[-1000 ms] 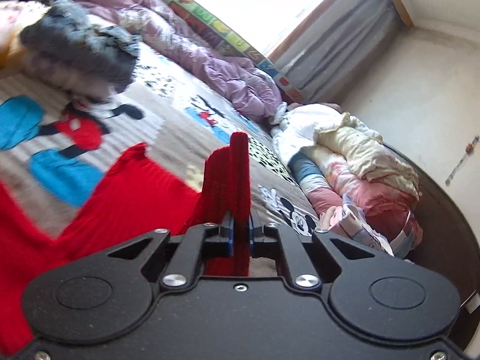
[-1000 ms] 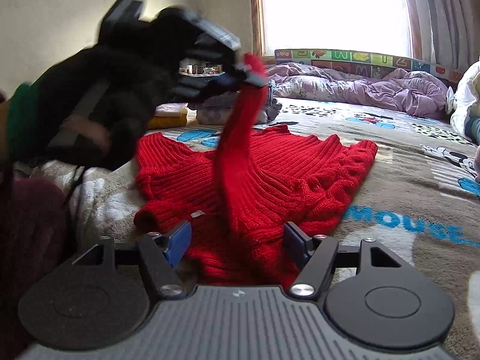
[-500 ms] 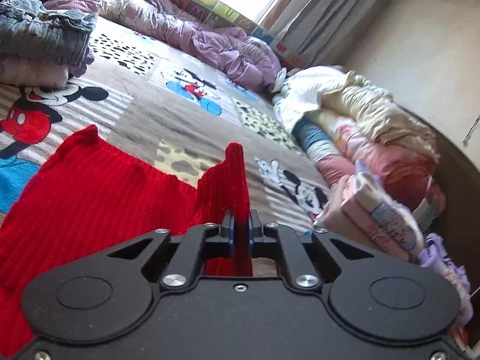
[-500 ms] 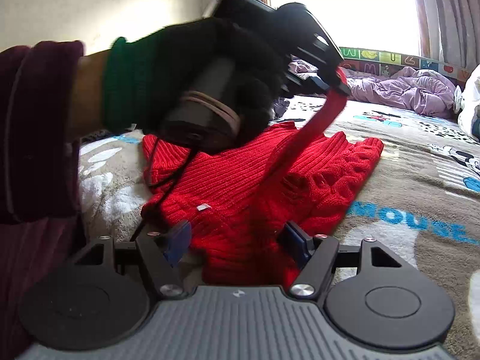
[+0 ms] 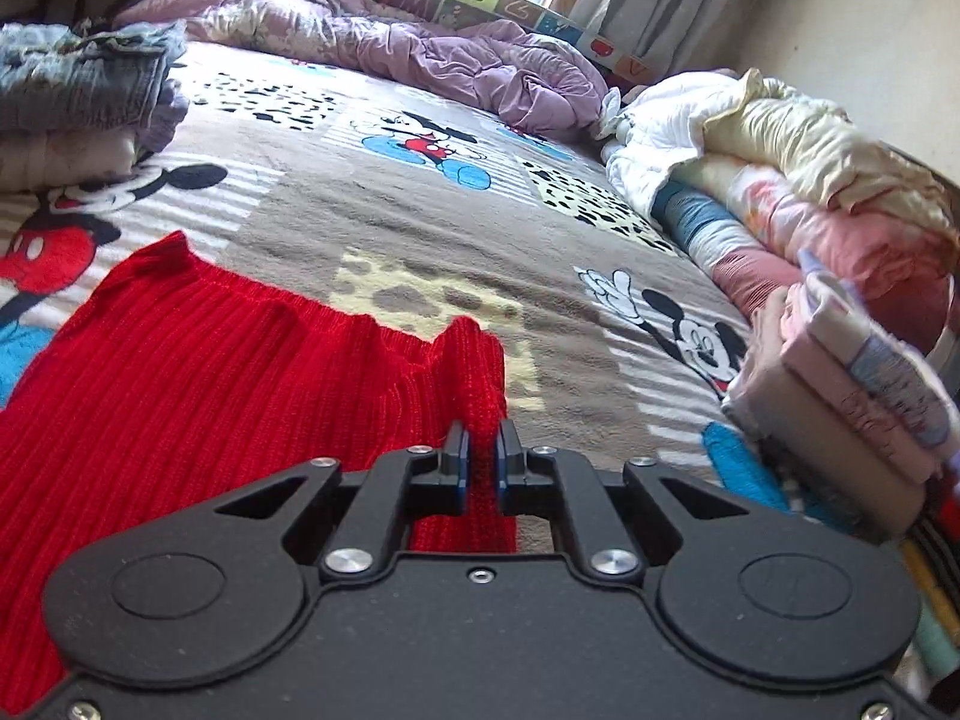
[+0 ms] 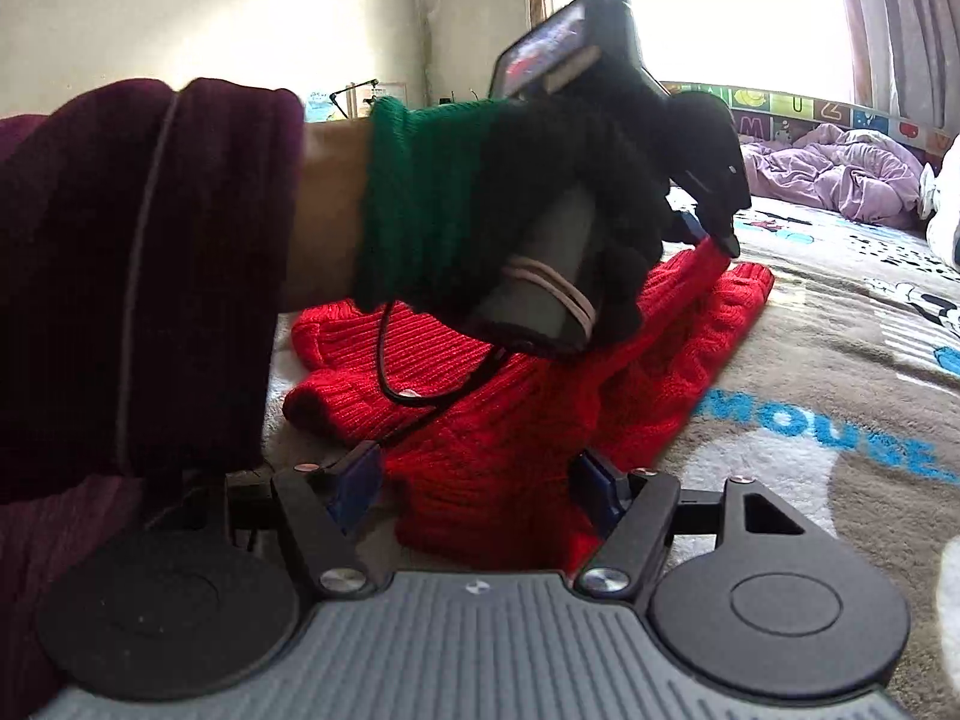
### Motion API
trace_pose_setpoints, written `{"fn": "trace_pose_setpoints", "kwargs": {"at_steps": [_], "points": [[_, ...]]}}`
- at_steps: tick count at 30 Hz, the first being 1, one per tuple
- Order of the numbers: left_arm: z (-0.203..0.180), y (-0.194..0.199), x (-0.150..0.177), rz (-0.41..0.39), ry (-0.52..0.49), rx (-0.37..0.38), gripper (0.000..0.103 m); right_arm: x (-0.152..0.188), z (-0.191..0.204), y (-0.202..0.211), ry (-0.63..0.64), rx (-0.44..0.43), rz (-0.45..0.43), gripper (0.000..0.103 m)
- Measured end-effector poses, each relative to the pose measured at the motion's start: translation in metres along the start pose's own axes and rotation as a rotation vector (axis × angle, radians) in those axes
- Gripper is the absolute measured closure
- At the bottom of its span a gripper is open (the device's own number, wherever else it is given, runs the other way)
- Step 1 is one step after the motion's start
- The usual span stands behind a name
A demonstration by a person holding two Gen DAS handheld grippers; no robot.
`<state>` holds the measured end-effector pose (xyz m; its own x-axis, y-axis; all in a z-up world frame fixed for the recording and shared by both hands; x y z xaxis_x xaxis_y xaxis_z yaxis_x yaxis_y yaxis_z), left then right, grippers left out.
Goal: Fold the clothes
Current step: 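Grasp the other sleeve with the left gripper and lift it over the sweater, then lay the sleeve across the sweater body and open the left gripper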
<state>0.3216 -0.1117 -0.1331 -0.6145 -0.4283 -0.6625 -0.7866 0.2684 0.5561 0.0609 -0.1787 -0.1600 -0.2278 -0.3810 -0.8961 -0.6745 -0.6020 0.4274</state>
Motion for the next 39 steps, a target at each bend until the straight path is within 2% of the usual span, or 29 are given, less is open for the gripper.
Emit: {"fn": "trace_pose_setpoints", "kwargs": {"at_steps": [4, 6, 9, 11, 13, 14, 17, 21, 22, 25, 27, 30, 34, 36, 39], "points": [[-0.008, -0.009, 0.005, -0.015, -0.077, -0.073, 0.097, 0.000, 0.000, 0.000, -0.003, -0.006, 0.002, 0.032], [-0.012, -0.017, 0.009, 0.004, -0.121, -0.107, 0.097, 0.000, -0.001, -0.001, -0.007, -0.007, 0.004, 0.032], [-0.016, -0.027, 0.013, 0.029, -0.169, -0.138, 0.087, 0.001, -0.001, -0.001, -0.015, -0.009, 0.006, 0.032], [-0.017, -0.025, 0.012, 0.045, -0.164, -0.111, 0.078, 0.000, -0.002, 0.000, -0.024, -0.008, 0.005, 0.031], [-0.017, -0.023, 0.011, 0.060, -0.159, -0.083, 0.060, 0.000, -0.004, 0.002, -0.041, -0.010, 0.003, 0.031], [-0.017, -0.020, 0.009, 0.066, -0.151, -0.065, 0.059, -0.001, -0.006, 0.004, -0.054, -0.012, 0.001, 0.032], [-0.014, 0.009, -0.003, 0.059, -0.131, 0.022, 0.059, 0.000, -0.013, 0.018, -0.078, 0.013, -0.009, 0.034], [-0.010, 0.040, -0.013, 0.033, -0.220, 0.082, 0.061, -0.006, -0.018, 0.037, -0.071, 0.101, -0.072, 0.038], [-0.008, 0.042, -0.013, 0.036, -0.246, 0.078, 0.069, -0.009, -0.021, 0.038, -0.057, 0.126, -0.095, 0.038], [-0.003, 0.038, -0.008, 0.061, -0.334, 0.048, 0.072, -0.022, -0.017, 0.033, 0.023, 0.172, -0.158, 0.038], [-0.006, 0.030, 0.000, 0.078, -0.406, 0.033, 0.074, -0.027, -0.011, 0.023, 0.073, 0.175, -0.169, 0.038], [-0.009, 0.010, 0.008, 0.100, -0.479, 0.007, 0.075, -0.026, -0.008, 0.002, 0.085, 0.144, -0.123, 0.038], [-0.016, -0.012, 0.016, 0.125, -0.564, -0.026, 0.075, -0.020, -0.008, -0.024, 0.037, 0.109, -0.011, 0.036], [-0.019, -0.022, 0.019, 0.137, -0.599, -0.043, 0.074, -0.020, -0.011, -0.025, 0.009, 0.100, -0.012, 0.036], [-0.018, -0.033, 0.015, 0.149, -0.564, -0.069, 0.069, -0.019, -0.016, -0.025, -0.022, 0.085, -0.017, 0.036]]}}
Point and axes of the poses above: each gripper's, at about its wrist camera, not at the fingertips, and y roughly against the way its jaws point, z to its left, x to its underside, the point moved 3 cm from there along -y, roughly the way its jaws point, and after that the axes turned 14 degrees about y, right-handed, at the moved point
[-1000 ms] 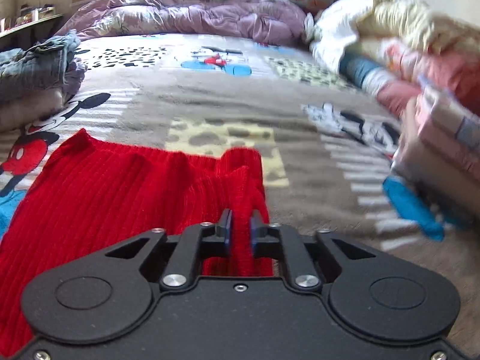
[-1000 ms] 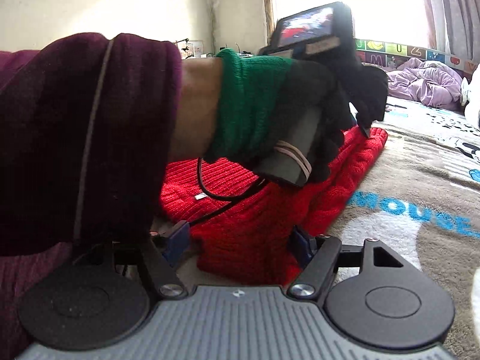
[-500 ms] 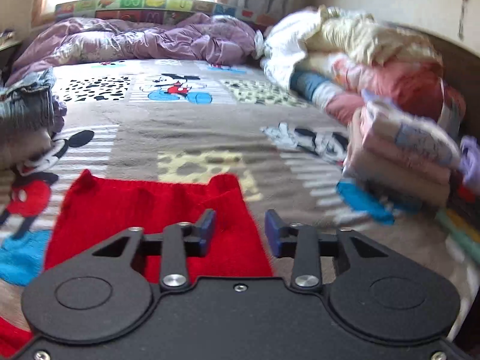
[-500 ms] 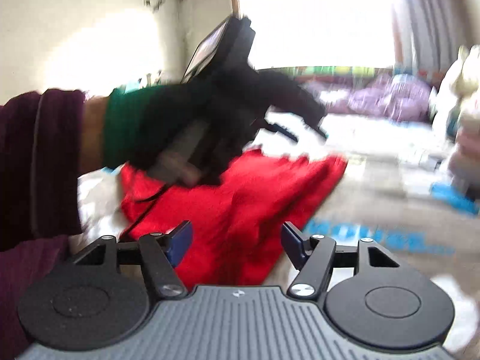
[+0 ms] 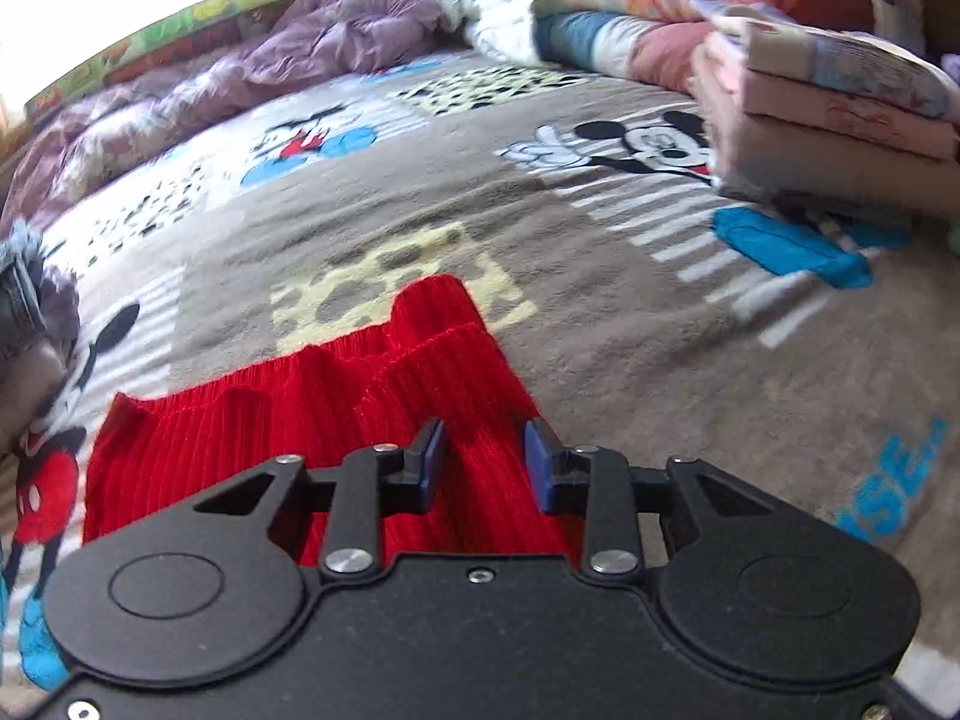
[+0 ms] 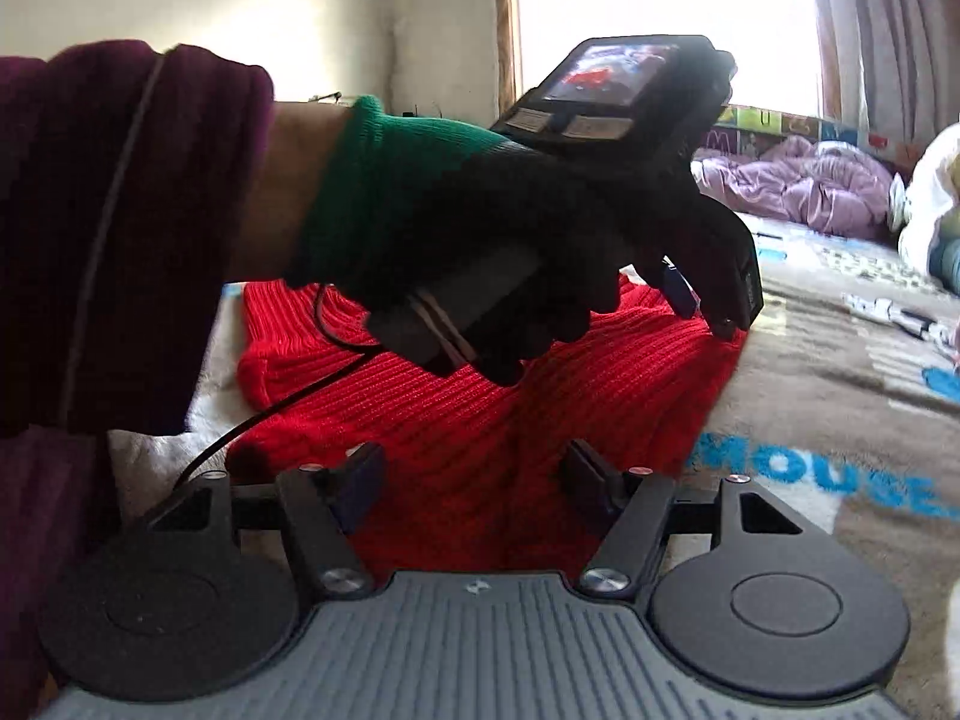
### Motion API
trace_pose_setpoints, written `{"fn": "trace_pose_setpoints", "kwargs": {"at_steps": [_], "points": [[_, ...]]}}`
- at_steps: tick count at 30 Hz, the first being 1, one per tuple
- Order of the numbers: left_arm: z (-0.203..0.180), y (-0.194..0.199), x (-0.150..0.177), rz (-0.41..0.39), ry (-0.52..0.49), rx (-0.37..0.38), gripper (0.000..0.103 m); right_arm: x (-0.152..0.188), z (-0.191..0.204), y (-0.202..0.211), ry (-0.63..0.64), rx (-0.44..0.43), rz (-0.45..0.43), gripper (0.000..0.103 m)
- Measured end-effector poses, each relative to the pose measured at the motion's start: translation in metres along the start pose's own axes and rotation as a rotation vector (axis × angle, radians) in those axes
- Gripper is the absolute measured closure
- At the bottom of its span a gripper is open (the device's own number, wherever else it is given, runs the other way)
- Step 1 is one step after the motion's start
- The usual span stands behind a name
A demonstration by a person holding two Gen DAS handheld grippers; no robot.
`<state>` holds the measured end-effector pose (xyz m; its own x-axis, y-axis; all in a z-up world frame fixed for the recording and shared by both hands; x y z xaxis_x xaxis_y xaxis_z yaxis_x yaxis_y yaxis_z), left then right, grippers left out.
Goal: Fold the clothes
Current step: 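Lay the sleeve across the sweater body and open the left gripper, then grasp the sweater side edge with the left gripper and lift it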
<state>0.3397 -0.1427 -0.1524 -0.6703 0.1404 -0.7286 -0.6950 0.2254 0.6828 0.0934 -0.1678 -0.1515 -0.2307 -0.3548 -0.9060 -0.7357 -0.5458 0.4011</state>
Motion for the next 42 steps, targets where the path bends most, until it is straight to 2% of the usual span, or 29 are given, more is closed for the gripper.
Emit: {"fn": "trace_pose_setpoints", "kwargs": {"at_steps": [5, 9, 11, 13, 15, 17, 19, 22, 25, 29, 31, 35, 39, 42], "points": [[0.013, -0.016, -0.018, 0.045, 0.126, 0.009, 0.058, 0.000, 0.008, -0.008, 0.002, 0.001, 0.013, 0.036], [0.038, 0.006, -0.041, -0.003, 0.348, 0.091, 0.061, 0.001, 0.014, -0.004, 0.017, 0.021, -0.001, 0.036], [0.051, 0.030, -0.047, -0.051, 0.433, 0.135, 0.051, 0.003, 0.017, 0.000, 0.025, 0.033, -0.012, 0.036], [0.064, 0.057, -0.044, -0.089, 0.483, 0.165, 0.025, 0.003, 0.018, 0.004, 0.028, 0.042, -0.028, 0.036], [0.080, 0.082, -0.036, -0.101, 0.531, 0.180, 0.015, 0.002, 0.019, 0.009, 0.031, 0.052, -0.044, 0.036], [0.100, 0.103, -0.018, -0.082, 0.592, 0.201, 0.012, 0.000, 0.023, 0.019, 0.033, 0.054, -0.056, 0.037], [0.120, 0.120, 0.005, -0.062, 0.660, 0.187, 0.005, -0.003, 0.029, 0.027, 0.023, 0.036, -0.066, 0.037], [0.150, 0.147, 0.043, -0.052, 0.759, 0.206, 0.003, -0.008, 0.039, 0.035, -0.008, -0.004, -0.078, 0.036], [0.174, 0.181, 0.078, -0.096, 0.826, 0.247, 0.003, -0.012, 0.054, 0.041, 0.005, -0.033, -0.072, 0.036], [0.206, 0.219, 0.112, -0.193, 0.874, 0.179, 0.003, -0.016, 0.071, 0.040, 0.015, -0.055, -0.050, 0.036], [0.225, 0.229, 0.132, -0.240, 0.930, 0.160, 0.003, -0.016, 0.077, 0.036, 0.015, -0.056, -0.039, 0.036], [0.256, 0.236, 0.168, -0.282, 1.038, 0.100, 0.003, -0.017, 0.082, 0.031, 0.001, -0.053, -0.029, 0.036], [0.278, 0.234, 0.183, -0.293, 1.132, 0.139, 0.004, -0.021, 0.072, 0.033, -0.045, -0.018, -0.040, 0.036], [0.290, 0.230, 0.188, -0.295, 1.200, 0.168, 0.004, -0.024, 0.054, 0.037, -0.094, 0.025, -0.063, 0.029]]}}
Point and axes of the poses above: each gripper's, at about its wrist camera, not at the fingertips, and y roughly against the way its jaws point, z to its left, x to its underside, the point moved 3 cm from there along -y, roughly the way its jaws point, and after that the axes turned 14 degrees about y, right-handed, at the moved point
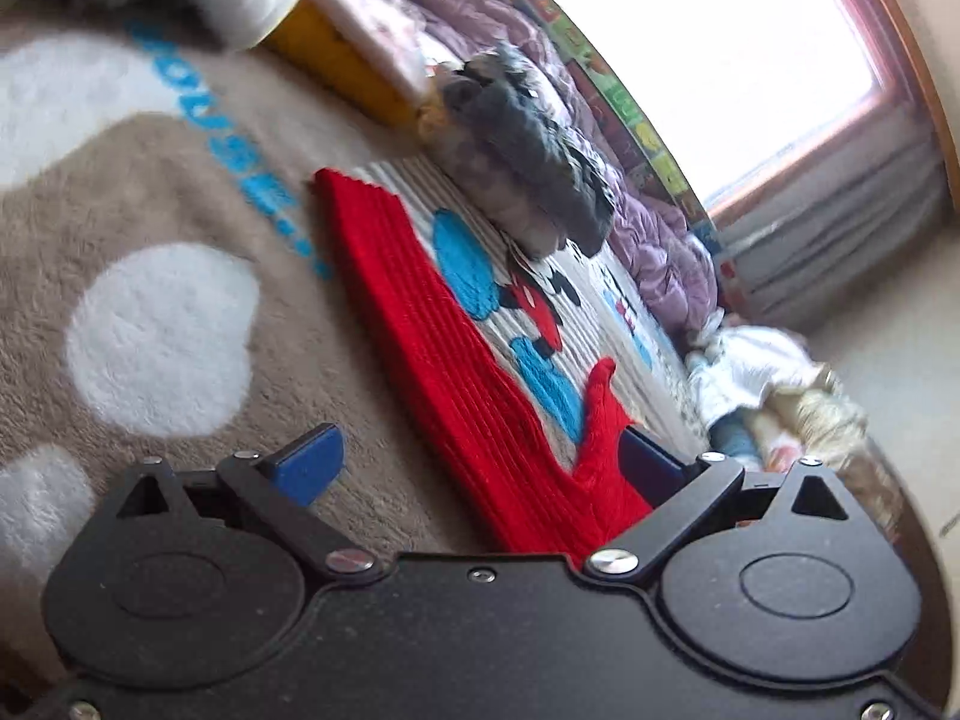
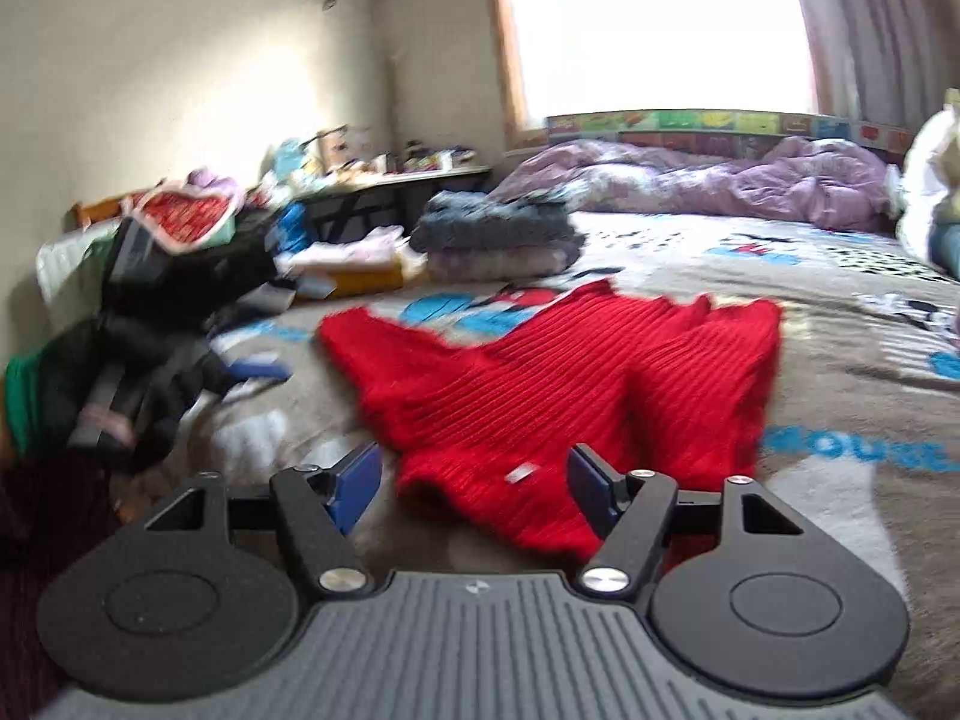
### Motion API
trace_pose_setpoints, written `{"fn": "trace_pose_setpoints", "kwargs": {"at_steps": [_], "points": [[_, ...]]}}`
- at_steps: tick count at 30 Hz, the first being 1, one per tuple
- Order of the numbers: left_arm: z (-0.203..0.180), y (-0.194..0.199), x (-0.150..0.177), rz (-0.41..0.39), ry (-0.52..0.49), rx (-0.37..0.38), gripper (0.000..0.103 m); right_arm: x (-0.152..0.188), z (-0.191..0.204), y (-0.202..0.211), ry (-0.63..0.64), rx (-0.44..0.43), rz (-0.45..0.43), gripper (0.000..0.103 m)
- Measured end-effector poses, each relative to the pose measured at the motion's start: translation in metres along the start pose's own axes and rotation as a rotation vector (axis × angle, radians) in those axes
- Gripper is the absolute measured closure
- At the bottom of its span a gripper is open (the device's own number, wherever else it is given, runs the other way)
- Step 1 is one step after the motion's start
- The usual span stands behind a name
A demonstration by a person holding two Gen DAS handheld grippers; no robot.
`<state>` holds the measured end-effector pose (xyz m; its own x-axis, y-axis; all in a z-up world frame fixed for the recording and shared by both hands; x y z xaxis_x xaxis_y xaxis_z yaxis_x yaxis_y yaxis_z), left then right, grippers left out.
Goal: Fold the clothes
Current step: 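Grasp the sweater side edge with the left gripper and lift it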
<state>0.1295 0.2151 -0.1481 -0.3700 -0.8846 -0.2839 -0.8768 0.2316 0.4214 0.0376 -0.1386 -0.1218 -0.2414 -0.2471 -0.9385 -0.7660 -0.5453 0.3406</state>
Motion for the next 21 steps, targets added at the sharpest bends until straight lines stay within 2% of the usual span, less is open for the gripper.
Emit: {"fn": "trace_pose_setpoints", "kwargs": {"at_steps": [8, 9, 13, 17, 18, 19, 21], "points": [[-0.004, -0.021, -0.013, -0.023, 0.047, -0.024, 0.005, 0.007, -0.050, 0.004, -0.176, 0.087, -0.026, 0.028], [-0.005, -0.024, -0.015, -0.032, 0.044, -0.029, 0.009, 0.009, -0.053, 0.003, -0.186, 0.096, -0.025, 0.028], [-0.001, -0.038, -0.024, -0.072, 0.056, -0.057, 0.048, 0.015, -0.064, 0.001, -0.202, 0.114, -0.020, 0.028], [-0.002, -0.047, -0.027, -0.087, 0.061, -0.049, 0.059, 0.018, -0.073, -0.001, -0.212, 0.130, -0.024, 0.028], [-0.004, -0.049, -0.025, -0.086, 0.056, -0.043, 0.078, 0.019, -0.076, -0.001, -0.215, 0.134, -0.025, 0.028], [-0.006, -0.051, -0.023, -0.077, 0.054, -0.037, 0.093, 0.020, -0.079, -0.002, -0.220, 0.137, -0.027, 0.028], [-0.013, -0.055, -0.016, -0.072, 0.027, -0.026, 0.095, 0.020, -0.084, -0.003, -0.231, 0.142, -0.033, 0.028]]}}
Point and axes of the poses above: each gripper's, at about its wrist camera, not at the fingertips, and y roughly against the way its jaws point, z to its left, x to its underside, the point moved 3 cm from there along -y, roughly the way its jaws point, and after that the axes turned 14 degrees about y, right-handed, at the moved point
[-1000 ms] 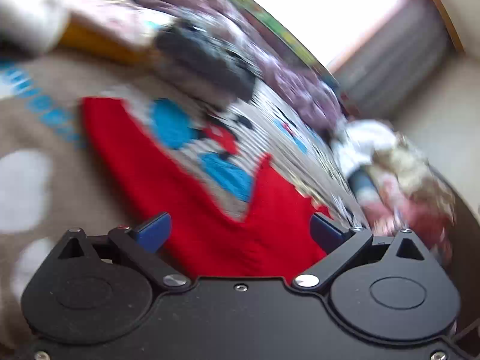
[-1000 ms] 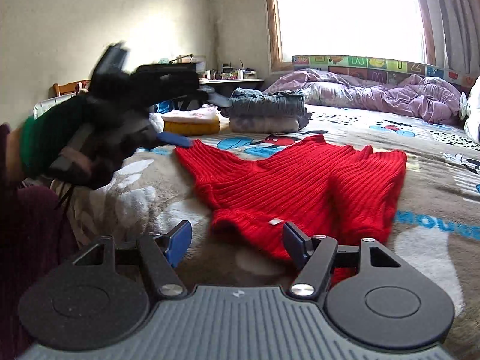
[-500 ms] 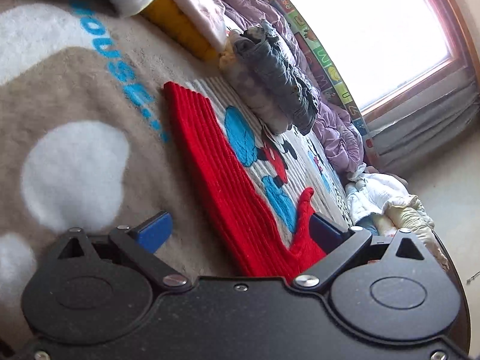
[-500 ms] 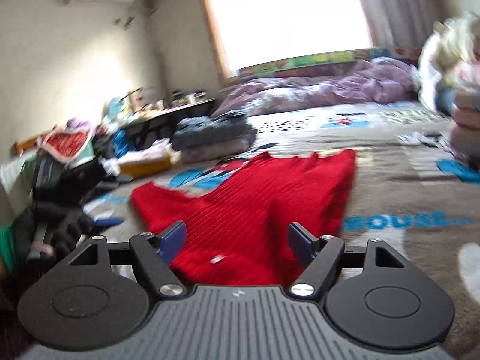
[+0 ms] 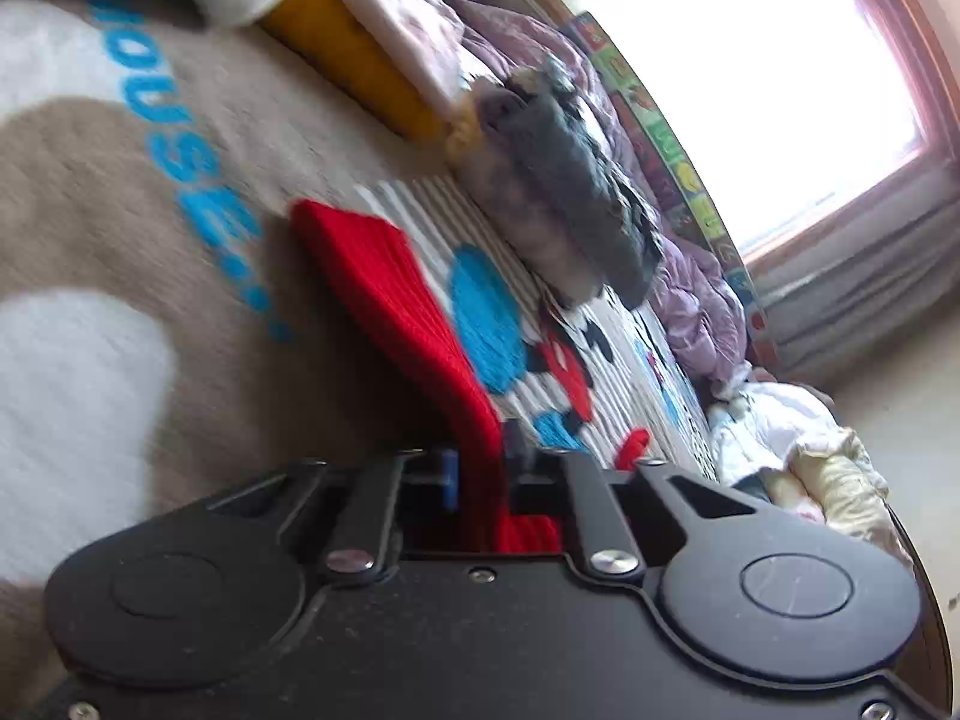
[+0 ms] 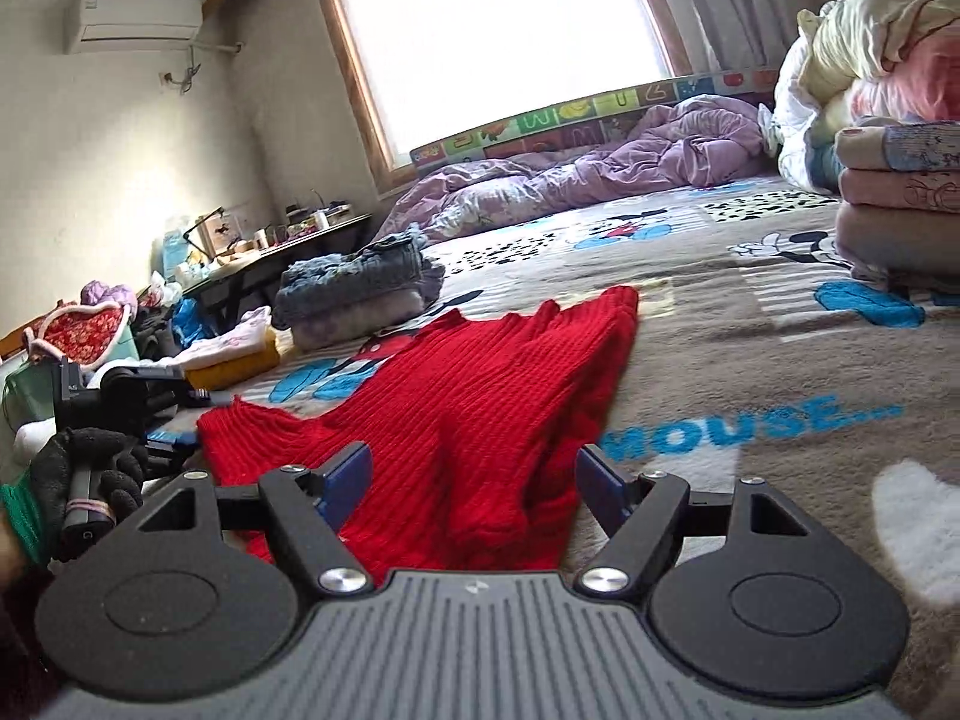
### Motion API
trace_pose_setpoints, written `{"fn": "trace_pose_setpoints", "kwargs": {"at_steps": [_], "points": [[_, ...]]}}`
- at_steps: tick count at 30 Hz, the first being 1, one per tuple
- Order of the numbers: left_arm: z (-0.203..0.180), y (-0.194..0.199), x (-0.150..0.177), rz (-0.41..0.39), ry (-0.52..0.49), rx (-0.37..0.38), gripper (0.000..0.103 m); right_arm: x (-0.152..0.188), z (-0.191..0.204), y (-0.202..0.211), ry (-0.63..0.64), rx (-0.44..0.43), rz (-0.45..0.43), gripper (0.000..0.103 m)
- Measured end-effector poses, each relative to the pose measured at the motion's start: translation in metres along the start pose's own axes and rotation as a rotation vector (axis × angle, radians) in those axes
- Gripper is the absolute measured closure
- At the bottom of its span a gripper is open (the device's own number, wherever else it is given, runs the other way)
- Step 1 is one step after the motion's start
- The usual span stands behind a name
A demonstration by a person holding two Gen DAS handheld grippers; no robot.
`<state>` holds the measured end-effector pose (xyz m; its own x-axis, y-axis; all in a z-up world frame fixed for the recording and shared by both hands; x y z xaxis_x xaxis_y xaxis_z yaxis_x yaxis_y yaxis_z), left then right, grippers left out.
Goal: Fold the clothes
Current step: 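Grasp the sweater side edge with the left gripper and lift it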
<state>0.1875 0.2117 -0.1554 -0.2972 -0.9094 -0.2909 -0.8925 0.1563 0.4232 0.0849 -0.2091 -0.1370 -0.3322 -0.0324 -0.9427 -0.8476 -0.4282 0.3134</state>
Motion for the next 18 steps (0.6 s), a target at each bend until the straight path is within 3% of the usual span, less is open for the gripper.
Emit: {"fn": "trace_pose_setpoints", "kwargs": {"at_steps": [9, 18], "points": [[-0.071, -0.002, 0.049, -0.014, -0.301, 0.079, 0.096, -0.001, -0.016, -0.007, -0.079, -0.021, -0.031, 0.028], [-0.129, -0.005, 0.136, 0.071, -0.579, 0.191, 0.096, 0.002, -0.040, -0.007, -0.243, -0.068, -0.079, 0.028]]}}
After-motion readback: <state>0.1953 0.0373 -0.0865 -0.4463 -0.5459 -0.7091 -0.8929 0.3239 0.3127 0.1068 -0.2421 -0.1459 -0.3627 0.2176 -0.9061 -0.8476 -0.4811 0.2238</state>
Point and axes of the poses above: each gripper's, at about its wrist camera, not at the fingertips, and y roughly against the way its jaws point, z to its left, x to its underside, the point moved 3 cm from there along -y, roughly the way its jaws point, and after that the axes turned 14 degrees about y, right-handed, at the moved point
